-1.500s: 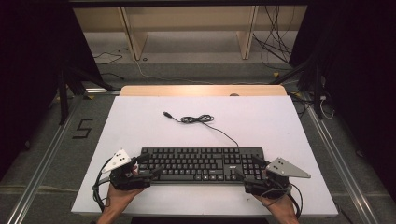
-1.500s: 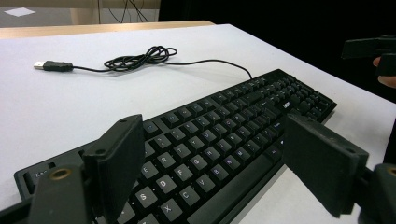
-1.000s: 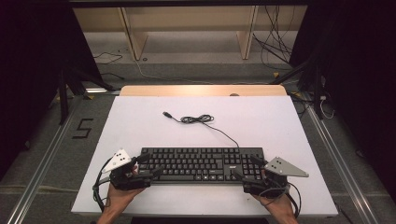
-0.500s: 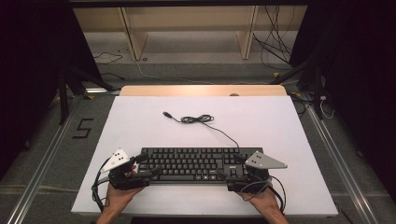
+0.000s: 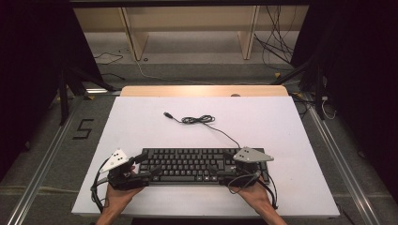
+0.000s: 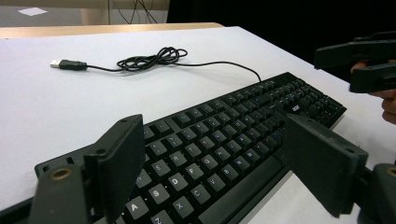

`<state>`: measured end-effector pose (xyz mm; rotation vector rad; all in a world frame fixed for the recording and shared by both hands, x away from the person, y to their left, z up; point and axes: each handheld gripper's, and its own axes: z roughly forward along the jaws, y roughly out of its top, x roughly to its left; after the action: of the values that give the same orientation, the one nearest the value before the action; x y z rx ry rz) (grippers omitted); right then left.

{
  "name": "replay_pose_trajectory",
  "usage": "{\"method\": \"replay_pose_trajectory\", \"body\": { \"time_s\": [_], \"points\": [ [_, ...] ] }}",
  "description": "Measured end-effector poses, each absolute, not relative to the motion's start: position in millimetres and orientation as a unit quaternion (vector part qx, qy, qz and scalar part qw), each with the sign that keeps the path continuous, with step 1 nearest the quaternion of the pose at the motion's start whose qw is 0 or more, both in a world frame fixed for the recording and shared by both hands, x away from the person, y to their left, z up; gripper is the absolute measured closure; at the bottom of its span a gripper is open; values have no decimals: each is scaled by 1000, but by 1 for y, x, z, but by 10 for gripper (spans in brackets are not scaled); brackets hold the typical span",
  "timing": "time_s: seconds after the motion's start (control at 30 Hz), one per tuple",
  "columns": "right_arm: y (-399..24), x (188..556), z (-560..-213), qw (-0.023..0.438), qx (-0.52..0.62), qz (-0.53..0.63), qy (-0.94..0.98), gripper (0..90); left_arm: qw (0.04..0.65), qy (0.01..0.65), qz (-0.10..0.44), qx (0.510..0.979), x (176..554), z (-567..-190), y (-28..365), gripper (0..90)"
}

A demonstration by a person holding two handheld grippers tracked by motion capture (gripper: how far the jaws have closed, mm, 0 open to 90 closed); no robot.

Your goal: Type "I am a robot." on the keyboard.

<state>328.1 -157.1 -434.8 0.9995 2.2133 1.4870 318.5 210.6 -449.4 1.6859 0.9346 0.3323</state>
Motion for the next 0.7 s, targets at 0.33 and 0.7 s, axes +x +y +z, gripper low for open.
{"method": "replay_pose_trajectory", "body": {
  "time_s": [0.33, 0.7],
  "points": [
    [-136, 344, -438, 128, 342, 498, 787, 440, 556, 398, 142, 715, 319, -449, 211, 212],
    [-116, 356, -442, 116, 333, 483, 802, 591, 552, 402, 141, 717, 318, -449, 212, 213]
  ]
}}
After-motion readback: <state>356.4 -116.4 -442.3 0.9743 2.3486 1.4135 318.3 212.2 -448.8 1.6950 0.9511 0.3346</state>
